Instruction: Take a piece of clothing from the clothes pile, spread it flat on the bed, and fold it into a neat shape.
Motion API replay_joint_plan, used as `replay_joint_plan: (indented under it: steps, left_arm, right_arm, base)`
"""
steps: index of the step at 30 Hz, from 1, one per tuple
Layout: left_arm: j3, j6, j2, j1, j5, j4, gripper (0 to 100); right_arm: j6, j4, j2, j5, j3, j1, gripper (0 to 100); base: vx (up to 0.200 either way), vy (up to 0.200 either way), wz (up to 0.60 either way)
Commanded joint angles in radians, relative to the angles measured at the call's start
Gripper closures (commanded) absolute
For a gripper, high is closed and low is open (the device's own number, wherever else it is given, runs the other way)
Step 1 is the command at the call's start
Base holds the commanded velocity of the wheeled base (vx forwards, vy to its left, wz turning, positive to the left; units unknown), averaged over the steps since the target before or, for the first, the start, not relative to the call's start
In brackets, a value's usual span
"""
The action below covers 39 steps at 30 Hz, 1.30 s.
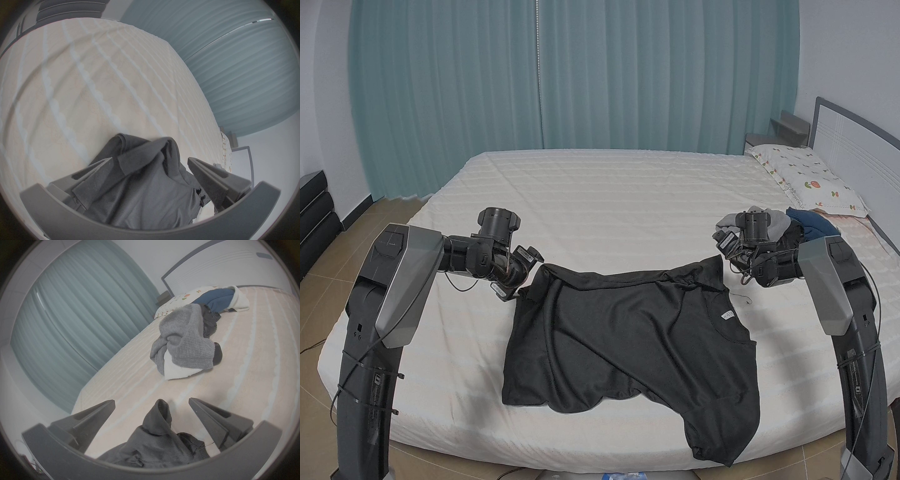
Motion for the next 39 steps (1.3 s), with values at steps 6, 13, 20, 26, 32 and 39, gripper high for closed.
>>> replay_joint_plan:
  steps: [6, 13, 20, 26, 32, 39]
  left_arm:
    - [-0.022, 0.057, -0.008, 0.020, -0.015, 0.047, 0]
    - [-0.061, 0.126, 0.042, -0.003, 0.009, 0.034, 0]
    - [-0.061, 0.169, 0.084, -0.028, 0.058, -0.012, 0]
    - [-0.061, 0.168, 0.090, -0.048, 0.060, -0.020, 0]
    - [-0.061, 0.168, 0.113, -0.060, 0.061, -0.051, 100]
    - [-0.061, 0.163, 0.116, -0.048, 0.100, -0.089, 100]
  right_arm:
    - [0.054, 0.039, -0.147, 0.047, 0.197, -0.039, 0]
    - [0.158, -0.047, -0.318, 0.169, 0.573, -0.037, 0]
    - [0.235, -0.303, -0.396, 0.265, 0.843, -0.052, 0]
    - [0.241, -0.398, -0.405, 0.270, 0.920, -0.045, 0]
    - [0.244, -0.406, -0.407, 0.277, 0.931, -0.049, 0]
    - [0.261, -0.407, -0.413, 0.284, 0.941, -0.052, 0]
  base:
    - [0.000, 0.000, 0.00]
    - [0.000, 0.000, 0.00]
    - [0.000, 0.000, 0.00]
    - [0.000, 0.000, 0.00]
    - [0.000, 0.000, 0.00]
    - [0.000, 0.000, 0.00]
